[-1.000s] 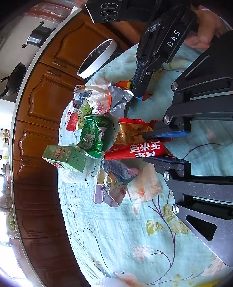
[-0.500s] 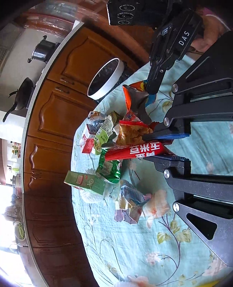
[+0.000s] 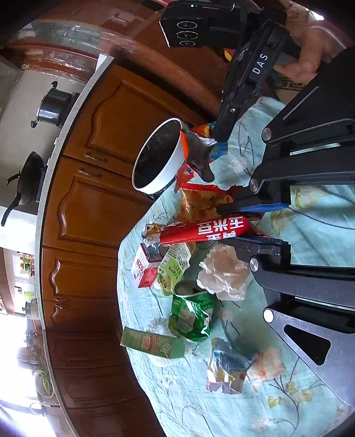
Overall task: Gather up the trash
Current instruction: 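Carry both red bags to the bin and open both tools over it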
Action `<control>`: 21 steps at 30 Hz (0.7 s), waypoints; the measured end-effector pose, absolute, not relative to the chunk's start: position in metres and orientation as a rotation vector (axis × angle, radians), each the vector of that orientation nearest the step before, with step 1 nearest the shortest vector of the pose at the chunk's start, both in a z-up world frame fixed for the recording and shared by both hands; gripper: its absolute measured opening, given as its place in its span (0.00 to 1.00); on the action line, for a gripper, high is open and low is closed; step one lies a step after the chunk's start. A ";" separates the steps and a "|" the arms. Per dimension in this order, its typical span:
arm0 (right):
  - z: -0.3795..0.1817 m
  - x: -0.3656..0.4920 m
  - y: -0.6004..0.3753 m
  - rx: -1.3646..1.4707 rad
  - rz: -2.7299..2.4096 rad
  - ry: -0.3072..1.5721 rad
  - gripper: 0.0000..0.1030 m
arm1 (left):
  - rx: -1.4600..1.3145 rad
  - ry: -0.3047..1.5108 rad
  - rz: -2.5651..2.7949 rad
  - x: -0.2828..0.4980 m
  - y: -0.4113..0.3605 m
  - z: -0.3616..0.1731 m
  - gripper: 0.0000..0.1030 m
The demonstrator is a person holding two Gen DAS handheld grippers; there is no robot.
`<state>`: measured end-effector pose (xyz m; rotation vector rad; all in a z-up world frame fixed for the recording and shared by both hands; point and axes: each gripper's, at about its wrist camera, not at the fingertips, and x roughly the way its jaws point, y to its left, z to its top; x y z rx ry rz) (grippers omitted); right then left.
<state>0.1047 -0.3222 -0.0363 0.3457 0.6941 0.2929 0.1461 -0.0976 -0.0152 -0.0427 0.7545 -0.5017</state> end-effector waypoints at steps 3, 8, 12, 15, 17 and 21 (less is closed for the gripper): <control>-0.036 0.111 -0.344 0.359 0.243 0.683 0.00 | -0.036 0.764 -0.521 0.153 -0.114 -0.016 0.13; -0.033 0.120 -0.380 0.369 0.166 0.668 0.00 | -0.020 0.772 -0.558 0.165 -0.143 -0.015 0.13; -0.030 0.131 -0.406 0.378 0.117 0.667 0.01 | 0.012 0.765 -0.590 0.177 -0.169 -0.011 0.13; -0.027 0.140 -0.422 0.381 0.082 0.666 0.01 | 0.014 0.797 -0.622 0.191 -0.188 -0.010 0.13; -0.026 0.147 -0.430 0.385 0.069 0.670 0.01 | 0.013 0.802 -0.641 0.201 -0.201 -0.008 0.13; -0.024 0.162 -0.441 0.390 0.056 0.689 0.01 | 0.029 0.799 -0.656 0.218 -0.226 -0.004 0.13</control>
